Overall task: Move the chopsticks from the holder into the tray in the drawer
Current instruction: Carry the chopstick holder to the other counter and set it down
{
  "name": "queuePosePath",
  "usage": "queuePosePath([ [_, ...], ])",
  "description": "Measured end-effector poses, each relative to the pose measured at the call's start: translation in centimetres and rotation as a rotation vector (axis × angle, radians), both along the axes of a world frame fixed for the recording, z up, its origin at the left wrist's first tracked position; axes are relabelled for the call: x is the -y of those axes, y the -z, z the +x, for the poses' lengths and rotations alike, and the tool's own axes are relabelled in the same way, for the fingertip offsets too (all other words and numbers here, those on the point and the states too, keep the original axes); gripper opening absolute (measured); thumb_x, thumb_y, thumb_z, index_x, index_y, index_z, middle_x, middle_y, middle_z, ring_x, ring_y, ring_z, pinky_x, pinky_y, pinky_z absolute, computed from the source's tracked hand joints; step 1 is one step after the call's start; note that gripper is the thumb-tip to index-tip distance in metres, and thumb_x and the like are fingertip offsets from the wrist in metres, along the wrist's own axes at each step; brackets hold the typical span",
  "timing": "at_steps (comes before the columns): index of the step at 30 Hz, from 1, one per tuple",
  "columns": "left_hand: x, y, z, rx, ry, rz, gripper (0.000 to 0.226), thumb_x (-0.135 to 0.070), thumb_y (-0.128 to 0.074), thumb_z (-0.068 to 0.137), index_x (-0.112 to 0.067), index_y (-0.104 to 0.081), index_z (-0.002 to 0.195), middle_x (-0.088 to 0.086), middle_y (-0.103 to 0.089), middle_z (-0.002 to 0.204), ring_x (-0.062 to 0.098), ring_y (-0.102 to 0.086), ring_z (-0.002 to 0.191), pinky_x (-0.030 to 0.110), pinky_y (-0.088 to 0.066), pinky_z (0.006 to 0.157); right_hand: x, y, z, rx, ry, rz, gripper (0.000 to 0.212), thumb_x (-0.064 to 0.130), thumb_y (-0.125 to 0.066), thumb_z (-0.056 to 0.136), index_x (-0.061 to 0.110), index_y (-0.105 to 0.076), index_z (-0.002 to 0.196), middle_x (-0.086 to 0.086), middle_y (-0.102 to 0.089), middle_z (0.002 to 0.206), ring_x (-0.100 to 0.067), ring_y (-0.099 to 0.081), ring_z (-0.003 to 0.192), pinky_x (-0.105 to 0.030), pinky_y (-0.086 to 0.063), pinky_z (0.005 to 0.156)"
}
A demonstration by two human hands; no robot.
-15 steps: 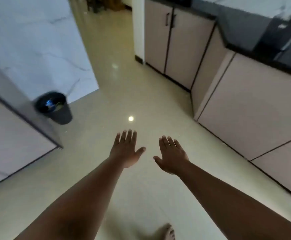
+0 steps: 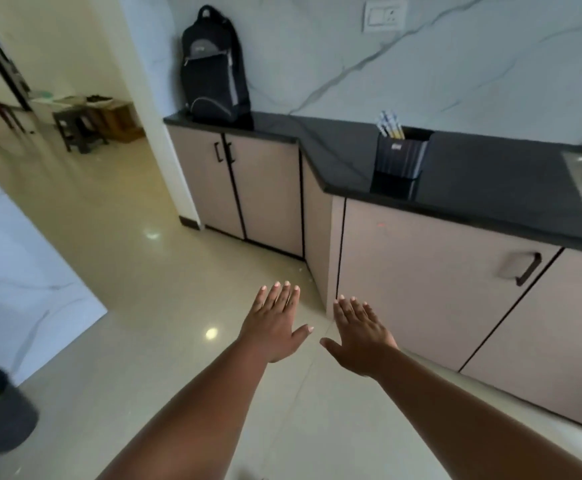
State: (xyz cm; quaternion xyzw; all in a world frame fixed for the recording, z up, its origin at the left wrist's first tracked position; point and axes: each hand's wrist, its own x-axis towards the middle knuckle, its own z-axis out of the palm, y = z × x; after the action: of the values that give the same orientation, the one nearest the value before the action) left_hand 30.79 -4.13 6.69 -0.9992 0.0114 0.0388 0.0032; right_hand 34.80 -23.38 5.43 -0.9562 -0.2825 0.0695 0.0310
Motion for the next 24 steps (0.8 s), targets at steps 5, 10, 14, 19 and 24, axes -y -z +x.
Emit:
queuePosePath([
  [5,-2.8,-1.9,11.5,0.033,0.067,-0.022,0.081,-0.063,-0.018,0.093,-0.016,0.013,0.151,0.006,0.016,0.16,0.019,0.021,0.145,0.04,0.02,0.114,-2.9,-2.6,9.8,0.071,0.094,0.017,0.082,0.059,-0.025,0.096,0.01,0.004,0.153,-0.009,0.006,0.163,-0.023,0.009,0.149,-0.036,0.01,0.118],
  [10,-4.3,-4.5,20.1,0.042,0.128,-0.033,0.08,-0.065,-0.015,0.092,-0.019,0.018,0.149,0.003,0.021,0.158,0.018,0.026,0.143,0.041,0.018,0.115,-3.6,-5.6,16.6,0.104,0.207,0.069,0.082,0.062,-0.023,0.094,0.012,0.006,0.153,-0.008,0.009,0.162,-0.024,0.011,0.148,-0.036,0.012,0.115],
  [14,-3.4,-6.7,27.7,0.1,0.182,-0.074,0.079,-0.066,-0.012,0.091,-0.022,0.021,0.148,0.0,0.025,0.156,0.015,0.03,0.14,0.038,0.022,0.113,-1.7,-7.6,22.7,0.155,0.297,0.082,0.083,0.066,-0.016,0.093,0.012,0.008,0.152,-0.006,0.014,0.161,-0.021,0.016,0.147,-0.036,0.012,0.115],
  [19,-0.6,-7.9,35.8,0.104,0.195,-0.165,0.078,-0.067,-0.01,0.091,-0.024,0.024,0.145,0.0,0.026,0.157,0.014,0.032,0.137,0.036,0.024,0.11,0.8,-9.5,30.0,0.23,0.407,0.171,0.083,0.068,-0.013,0.092,0.015,0.011,0.152,-0.002,0.016,0.161,-0.017,0.02,0.145,-0.033,0.013,0.116],
  [24,2.5,-8.8,43.2,0.112,0.183,-0.168,0.078,-0.068,-0.009,0.091,-0.023,0.025,0.144,0.001,0.026,0.157,0.015,0.032,0.138,0.037,0.022,0.111,4.1,-11.3,37.6,0.265,0.406,0.19,0.084,0.068,-0.013,0.092,0.015,0.012,0.152,-0.003,0.018,0.16,-0.017,0.021,0.145,-0.036,0.01,0.119],
])
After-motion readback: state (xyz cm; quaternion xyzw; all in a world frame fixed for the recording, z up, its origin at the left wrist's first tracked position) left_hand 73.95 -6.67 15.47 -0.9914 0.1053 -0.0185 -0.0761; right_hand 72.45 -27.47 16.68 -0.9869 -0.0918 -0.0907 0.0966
